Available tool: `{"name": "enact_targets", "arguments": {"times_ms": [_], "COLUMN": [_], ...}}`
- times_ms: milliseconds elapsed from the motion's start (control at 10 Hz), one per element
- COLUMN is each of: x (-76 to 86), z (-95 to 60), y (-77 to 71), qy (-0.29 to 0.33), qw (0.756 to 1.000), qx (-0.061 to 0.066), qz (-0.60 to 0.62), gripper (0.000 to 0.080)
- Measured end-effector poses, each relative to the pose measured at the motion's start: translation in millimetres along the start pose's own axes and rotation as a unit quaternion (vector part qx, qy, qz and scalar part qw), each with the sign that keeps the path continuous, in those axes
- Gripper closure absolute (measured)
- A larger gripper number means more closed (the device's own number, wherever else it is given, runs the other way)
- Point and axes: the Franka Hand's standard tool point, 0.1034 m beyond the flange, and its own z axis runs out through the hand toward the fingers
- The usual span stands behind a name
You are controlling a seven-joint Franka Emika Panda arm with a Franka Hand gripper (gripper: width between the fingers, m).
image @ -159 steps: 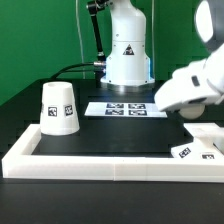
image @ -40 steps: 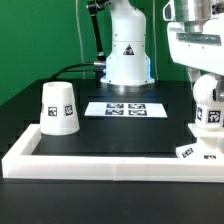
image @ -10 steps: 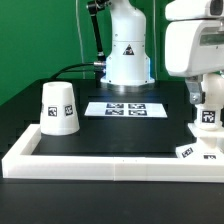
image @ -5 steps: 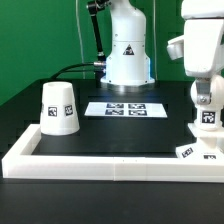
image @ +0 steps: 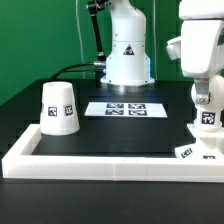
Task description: Assemble lamp
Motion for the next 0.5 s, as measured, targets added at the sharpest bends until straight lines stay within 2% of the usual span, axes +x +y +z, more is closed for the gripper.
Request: {"name": "enact_targets", "arguments": {"times_ms": [200, 500], "x": [0.3, 1.4], "z": [-0.3, -0.6], "y": [-0.3, -0.7], "qy": [0.000, 0.000], "qw": [0.993, 0.959], "qx": [0.001, 0.001], "qz": [0.115, 0.283], "gripper": [0.0222, 0.0220]}}
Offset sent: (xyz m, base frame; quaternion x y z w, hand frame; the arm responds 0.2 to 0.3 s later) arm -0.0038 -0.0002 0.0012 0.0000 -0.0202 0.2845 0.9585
